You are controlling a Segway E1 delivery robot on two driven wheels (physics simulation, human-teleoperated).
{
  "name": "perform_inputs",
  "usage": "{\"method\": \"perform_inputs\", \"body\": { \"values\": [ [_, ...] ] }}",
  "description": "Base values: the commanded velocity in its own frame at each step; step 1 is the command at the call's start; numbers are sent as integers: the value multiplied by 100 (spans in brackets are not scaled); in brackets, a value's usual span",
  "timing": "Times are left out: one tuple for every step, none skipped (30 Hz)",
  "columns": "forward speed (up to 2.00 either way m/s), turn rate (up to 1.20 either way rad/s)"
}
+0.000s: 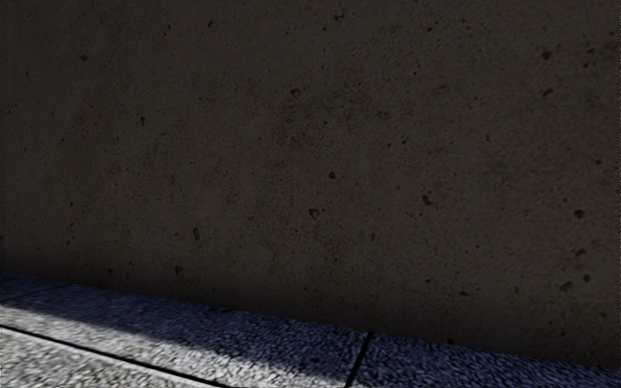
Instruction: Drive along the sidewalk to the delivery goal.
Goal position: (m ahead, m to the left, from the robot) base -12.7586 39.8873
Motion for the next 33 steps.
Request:
{"method": "perform_inputs", "body": {
  "values": [
    [94,36],
    [105,38],
    [109,40],
    [110,43],
    [110,43],
    [111,44],
    [111,44],
    [111,45],
    [111,50],
    [111,50],
    [111,53],
    [111,57],
    [111,58],
    [111,60],
    [111,60],
    [111,64],
    [111,67],
    [111,71],
    [111,71],
    [111,75],
    [111,79],
    [111,81],
    [110,83],
    [110,83],
    [110,83],
    [109,84],
    [108,86],
    [108,86],
    [108,91],
    [108,93],
    [107,93],
    [106,93],
    [106,93]
  ]
}}
